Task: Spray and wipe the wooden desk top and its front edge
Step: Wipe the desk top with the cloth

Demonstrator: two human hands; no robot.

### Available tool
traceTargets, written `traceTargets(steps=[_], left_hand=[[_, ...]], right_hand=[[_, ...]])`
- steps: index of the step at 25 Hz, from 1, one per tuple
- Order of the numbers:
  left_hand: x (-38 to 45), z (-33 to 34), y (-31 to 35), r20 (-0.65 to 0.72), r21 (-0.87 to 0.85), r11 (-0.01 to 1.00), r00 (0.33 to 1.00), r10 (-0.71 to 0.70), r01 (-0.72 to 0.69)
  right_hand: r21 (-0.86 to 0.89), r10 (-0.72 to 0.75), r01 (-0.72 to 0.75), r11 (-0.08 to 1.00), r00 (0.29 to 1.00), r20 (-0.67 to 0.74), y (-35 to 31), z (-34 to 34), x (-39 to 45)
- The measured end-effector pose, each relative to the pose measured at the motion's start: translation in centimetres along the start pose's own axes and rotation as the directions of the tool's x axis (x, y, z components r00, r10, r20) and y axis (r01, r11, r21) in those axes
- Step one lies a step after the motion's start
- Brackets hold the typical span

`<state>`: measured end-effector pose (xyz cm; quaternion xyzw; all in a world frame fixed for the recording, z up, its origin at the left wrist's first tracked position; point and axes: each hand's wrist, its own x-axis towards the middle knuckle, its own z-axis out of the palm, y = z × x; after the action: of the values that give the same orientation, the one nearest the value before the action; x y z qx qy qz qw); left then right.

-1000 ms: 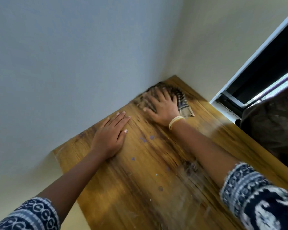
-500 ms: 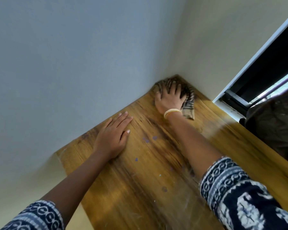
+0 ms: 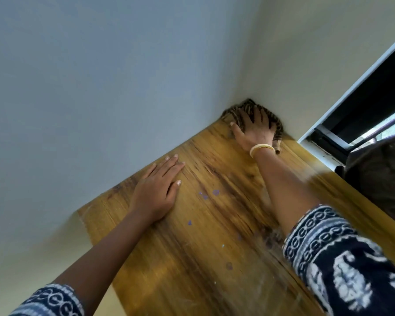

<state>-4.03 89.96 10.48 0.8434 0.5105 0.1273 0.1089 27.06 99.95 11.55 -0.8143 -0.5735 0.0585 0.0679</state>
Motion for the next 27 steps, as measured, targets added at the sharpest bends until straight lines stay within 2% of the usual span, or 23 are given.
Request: traceTargets(steps=[2, 4, 5, 7, 9, 10, 11, 13, 14, 15, 16, 18, 19, 22, 25, 26, 27], left_hand=[[0.0, 0.0, -0.1, -0.002, -0.012, 1.0, 1.0, 0.012, -0.012], [-0.2, -0.1, 0.0, -0.021, -0.077, 0.997, 1.0, 0.019, -0.02], [-0.4, -0.3, 0.1, -0.054, -0.143, 0.99, 0.999, -0.003, -0.004], [-1.9, -1.1, 0.2, -0.15, -0.247, 0.968, 0.985, -0.084, 0.045], [-4.4, -2.1, -0.3, -0.228, -0.237, 0.969, 0.965, -0.127, 0.072], [-5.7, -2.5, -0.7, -0.264, -0.228, 0.97, 0.954, -0.141, 0.08], [-7.2, -3.0, -1.4, -0.297, -0.233, 0.966, 0.938, -0.178, 0.109], [-9.8, -3.8, -2.8, -0.352, -0.266, 0.934, 0.878, -0.323, 0.237], [-10.6, -3.9, -3.2, -0.367, -0.3, 0.9, 0.832, -0.415, 0.316], [-11.5, -3.9, -3.5, -0.368, -0.348, 0.85, 0.777, -0.511, 0.394], [-12.3, -3.9, -3.7, -0.353, -0.4, 0.791, 0.719, -0.599, 0.463], [-13.3, -3.7, -3.9, -0.312, -0.465, 0.699, 0.638, -0.704, 0.543], [-13.6, -3.5, -3.9, -0.303, -0.473, 0.684, 0.627, -0.718, 0.555], [-14.2, -2.2, -3.3, -0.294, -0.46, 0.711, 0.664, -0.687, 0.532], [-14.5, -0.9, -2.4, -0.296, -0.448, 0.713, 0.663, -0.687, 0.539], [-14.6, -0.7, -2.2, -0.299, -0.445, 0.713, 0.66, -0.689, 0.543], [-14.6, -0.6, -2.3, -0.304, -0.432, 0.721, 0.665, -0.682, 0.542]], right_hand=[[0.07, 0.115, -0.115, 0.991, 0.993, 0.005, -3.5, 0.9, -1.9], [0.085, 0.139, -0.14, 0.987, 0.99, 0.016, -7.3, 1.7, -5.4], [0.079, 0.093, -0.094, 0.992, 0.996, 0.019, -8.9, 2.0, -7.5], [0.031, -0.155, 0.153, 0.988, 0.986, 0.069, -10.1, 2.1, -11.0], [-0.013, -0.409, 0.414, 0.91, 0.903, 0.136, -7.9, 1.1, -11.5], [-0.028, -0.431, 0.438, 0.898, 0.892, 0.134, -6.1, 0.5, -10.8], [-0.035, -0.369, 0.375, 0.926, 0.922, 0.115, -4.3, 0.1, -9.9], [0.015, -0.064, 0.063, 0.998, 0.993, 0.102, -1.9, -0.7, -8.4], [0.045, 0.071, -0.078, 0.996, 0.989, 0.133, -1.8, -1.0, -8.0], [0.053, 0.123, -0.134, 0.99, 0.978, 0.168, -3.0, -0.8, -8.1], [0.052, 0.102, -0.114, 0.992, 0.975, 0.195, -5.1, -0.6, -8.7], [0.074, -0.055, 0.039, 0.996, 0.974, 0.219, -9.6, 0.2, -11.2], [0.084, -0.148, 0.132, 0.988, 0.964, 0.221, -11.4, 0.8, -12.8], [0.058, -0.397, 0.395, 0.917, 0.89, 0.225, -14.2, 2.0, -18.0], [0.01, -0.661, 0.684, 0.729, 0.699, 0.273, -15.5, 1.9, -21.3], [-0.004, -0.72, 0.753, 0.658, 0.63, 0.293, -15.6, 1.6, -21.4], [-0.021, -0.746, 0.787, 0.616, 0.592, 0.304, -15.3, 1.3, -20.7]])
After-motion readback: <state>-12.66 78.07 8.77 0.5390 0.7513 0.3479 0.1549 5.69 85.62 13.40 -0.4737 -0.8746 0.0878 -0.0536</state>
